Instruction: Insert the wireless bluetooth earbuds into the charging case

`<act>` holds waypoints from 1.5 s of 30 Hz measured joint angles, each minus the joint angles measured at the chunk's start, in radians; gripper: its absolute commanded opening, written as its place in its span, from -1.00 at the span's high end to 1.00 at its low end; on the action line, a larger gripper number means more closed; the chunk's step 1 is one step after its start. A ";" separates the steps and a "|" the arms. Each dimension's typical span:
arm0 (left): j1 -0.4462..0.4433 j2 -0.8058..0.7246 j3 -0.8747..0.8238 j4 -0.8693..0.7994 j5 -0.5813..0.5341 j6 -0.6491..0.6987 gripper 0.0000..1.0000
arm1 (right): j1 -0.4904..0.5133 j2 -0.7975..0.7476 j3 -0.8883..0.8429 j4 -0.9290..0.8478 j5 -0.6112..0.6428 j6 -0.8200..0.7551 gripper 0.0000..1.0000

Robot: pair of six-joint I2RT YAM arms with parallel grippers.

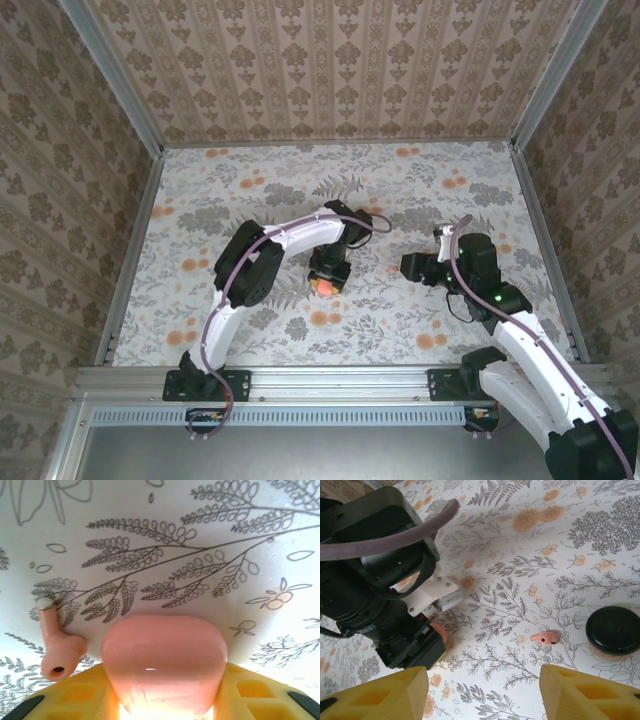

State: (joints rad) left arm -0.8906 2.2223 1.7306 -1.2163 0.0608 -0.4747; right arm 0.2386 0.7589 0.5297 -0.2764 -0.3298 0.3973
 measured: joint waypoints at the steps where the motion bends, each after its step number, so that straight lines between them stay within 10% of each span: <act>1: 0.002 -0.015 -0.021 0.013 -0.006 0.011 0.29 | 0.000 0.000 0.000 -0.006 0.002 0.005 -0.25; 22: 0.001 -0.639 -0.575 0.475 0.141 0.587 0.35 | -0.055 0.351 0.241 -0.207 -0.383 -0.088 -0.29; 45: 0.001 -0.707 -0.663 0.636 0.304 0.911 0.36 | 0.049 0.544 0.186 -0.029 -0.705 0.062 -0.10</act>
State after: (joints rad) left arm -0.8898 1.5154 1.0672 -0.5804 0.3649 0.4362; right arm 0.2878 1.3025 0.7158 -0.3050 -1.0344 0.4591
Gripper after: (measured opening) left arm 0.402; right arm 0.556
